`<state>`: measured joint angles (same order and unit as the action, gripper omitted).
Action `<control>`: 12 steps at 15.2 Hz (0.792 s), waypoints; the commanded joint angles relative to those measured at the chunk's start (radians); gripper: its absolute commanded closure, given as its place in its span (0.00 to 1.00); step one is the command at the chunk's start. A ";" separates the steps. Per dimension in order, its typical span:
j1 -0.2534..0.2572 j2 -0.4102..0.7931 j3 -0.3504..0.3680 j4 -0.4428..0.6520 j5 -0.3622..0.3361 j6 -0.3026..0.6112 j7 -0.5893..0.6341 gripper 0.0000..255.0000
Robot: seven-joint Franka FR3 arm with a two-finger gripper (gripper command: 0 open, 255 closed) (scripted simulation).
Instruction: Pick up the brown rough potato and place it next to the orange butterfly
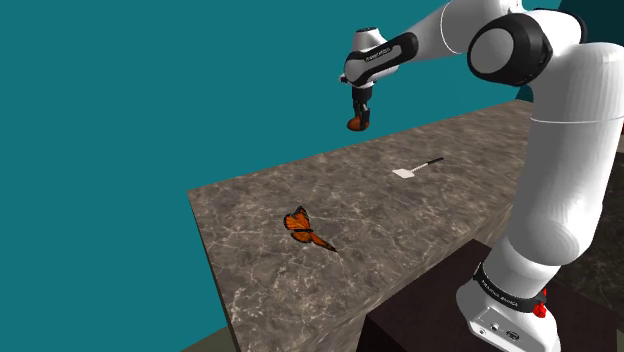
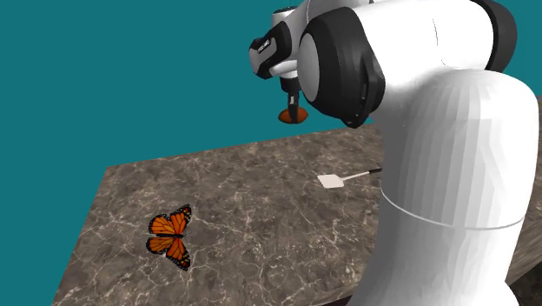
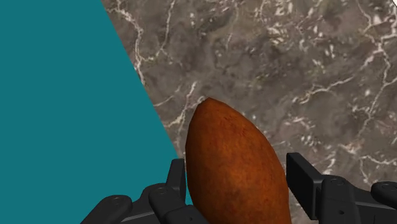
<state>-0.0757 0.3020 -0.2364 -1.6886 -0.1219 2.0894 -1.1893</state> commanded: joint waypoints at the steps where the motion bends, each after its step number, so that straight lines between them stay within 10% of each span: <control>1: -0.001 -0.004 -0.001 0.021 0.001 -0.025 -0.005 1.00; 12: 0.114 -0.187 0.051 -0.181 -0.069 -0.033 0.181 1.00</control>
<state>0.0258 0.1407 -0.1921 -1.8338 -0.1820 2.0499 -1.0328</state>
